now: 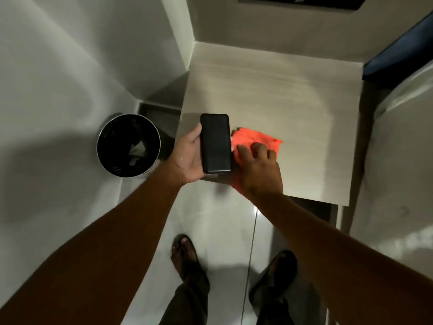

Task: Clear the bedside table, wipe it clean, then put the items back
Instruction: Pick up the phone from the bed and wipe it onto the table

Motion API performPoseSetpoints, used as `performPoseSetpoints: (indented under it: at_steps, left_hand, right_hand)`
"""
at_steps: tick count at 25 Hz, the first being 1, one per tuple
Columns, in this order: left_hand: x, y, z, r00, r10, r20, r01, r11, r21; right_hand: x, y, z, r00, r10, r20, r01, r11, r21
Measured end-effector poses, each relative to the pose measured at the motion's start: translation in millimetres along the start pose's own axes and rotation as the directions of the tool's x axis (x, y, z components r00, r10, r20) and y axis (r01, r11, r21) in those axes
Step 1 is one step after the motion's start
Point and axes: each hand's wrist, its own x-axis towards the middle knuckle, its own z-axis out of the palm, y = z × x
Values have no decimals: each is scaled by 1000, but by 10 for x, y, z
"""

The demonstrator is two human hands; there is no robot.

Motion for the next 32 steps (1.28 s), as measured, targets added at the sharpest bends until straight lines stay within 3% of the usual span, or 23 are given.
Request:
performPoseSetpoints:
  at_steps: [2, 5, 7, 9, 11, 16, 20, 21, 25, 27, 29, 30, 32]
  left_hand:
    - [112, -81, 30, 1000, -6, -26, 6, 1000, -4]
    - [243, -187, 93, 1000, -14, -15, 13, 998, -59]
    - [304, -250, 203, 1000, -23, -13, 22, 998, -58]
    - [313, -316, 350, 999, -49, 1, 49, 999, 3]
    - [277, -373, 470, 997, -61, 42, 60, 998, 9]
    - [330, -254, 514, 994, 22, 107, -14, 997, -77]
    - [243, -186, 537, 1000, 7, -7, -7, 1000, 10]
    - [210, -249, 574, 1000, -17, 2, 17, 1000, 23]
    - [224, -488, 623, 999, -6, 51, 7, 1000, -16]
    - [228, -397, 599, 999, -1, 37, 3, 999, -53]
    - [263, -245, 550, 999, 19, -48, -20, 999, -34]
    - [288, -154, 510, 996, 51, -77, -51, 999, 3]
    - [343, 47, 509, 984, 126, -128, -106, 982, 154]
  right_hand:
    - [-176, 138, -23, 997, -48, 63, 38, 988, 152]
    - [-346, 286, -185, 993, 42, -107, 11, 892, 452]
    - [-411, 237, -296, 977, -63, -203, 142, 904, 403]
    - [-380, 111, -316, 949, -235, -211, 290, 912, 289]
    - [-68, 24, -385, 926, -289, -241, 343, 913, 222]
    - [445, 90, -593, 977, -16, -212, 92, 931, 352]
    - [-339, 75, -482, 961, -276, 9, 257, 905, 338]
    - [-220, 119, -505, 962, -273, -32, 267, 904, 334]
    - [581, 228, -720, 995, -17, -97, 50, 934, 353]
    - [417, 179, -602, 994, -95, -56, 110, 921, 373]
    - [-52, 154, -416, 970, -231, 81, 181, 900, 396]
    - [-227, 201, -364, 964, -230, 137, 158, 903, 400]
    - [-333, 385, -304, 984, -135, 118, 85, 930, 356]
